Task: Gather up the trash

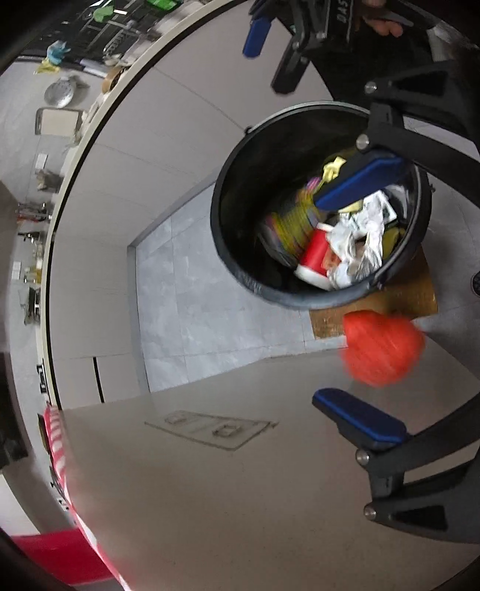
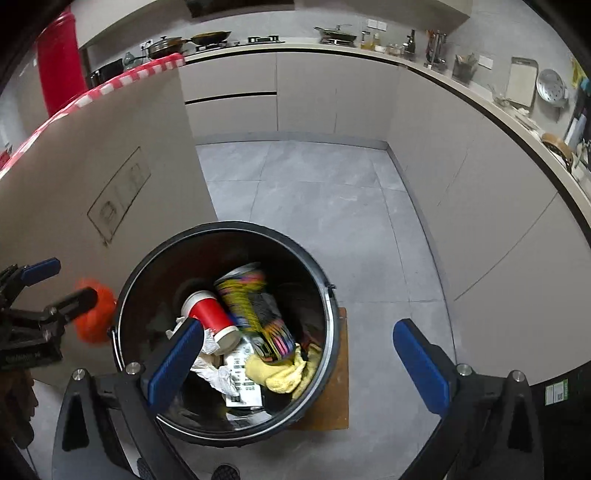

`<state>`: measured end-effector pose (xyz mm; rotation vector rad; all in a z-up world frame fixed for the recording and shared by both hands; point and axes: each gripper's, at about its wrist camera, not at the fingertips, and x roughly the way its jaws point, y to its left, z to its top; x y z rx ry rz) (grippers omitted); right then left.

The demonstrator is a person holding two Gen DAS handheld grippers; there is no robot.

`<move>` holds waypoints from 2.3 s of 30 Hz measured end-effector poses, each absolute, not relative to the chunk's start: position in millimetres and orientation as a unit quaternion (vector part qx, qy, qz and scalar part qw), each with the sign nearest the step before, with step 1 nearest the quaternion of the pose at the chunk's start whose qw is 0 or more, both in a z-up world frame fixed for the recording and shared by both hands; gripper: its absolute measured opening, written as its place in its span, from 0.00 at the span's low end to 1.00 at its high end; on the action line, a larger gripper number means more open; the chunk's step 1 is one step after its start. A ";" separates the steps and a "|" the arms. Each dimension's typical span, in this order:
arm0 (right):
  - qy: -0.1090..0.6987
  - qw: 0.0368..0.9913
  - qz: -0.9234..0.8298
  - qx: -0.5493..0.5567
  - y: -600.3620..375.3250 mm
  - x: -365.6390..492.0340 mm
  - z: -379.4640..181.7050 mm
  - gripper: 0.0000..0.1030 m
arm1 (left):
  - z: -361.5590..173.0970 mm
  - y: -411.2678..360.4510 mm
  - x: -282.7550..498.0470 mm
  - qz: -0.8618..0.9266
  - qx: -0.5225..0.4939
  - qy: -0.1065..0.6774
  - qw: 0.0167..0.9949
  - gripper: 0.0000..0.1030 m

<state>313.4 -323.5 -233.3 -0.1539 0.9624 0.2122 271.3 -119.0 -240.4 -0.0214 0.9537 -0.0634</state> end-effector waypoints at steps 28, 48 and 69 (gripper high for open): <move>0.394 0.917 0.062 -0.033 -304.5 201.6 -100.6 1.00 | -98.1 -99.2 206.0 -0.061 -0.006 0.381 0.922 0.95; 0.336 0.940 0.045 -0.044 -199.7 45.0 12.5 1.00 | -6.4 -16.5 97.4 -0.094 -0.009 0.308 0.947 0.95; 0.309 0.950 0.017 -0.042 -165.6 10.9 38.7 1.00 | 4.6 23.6 54.9 -0.103 -0.007 0.276 0.956 0.95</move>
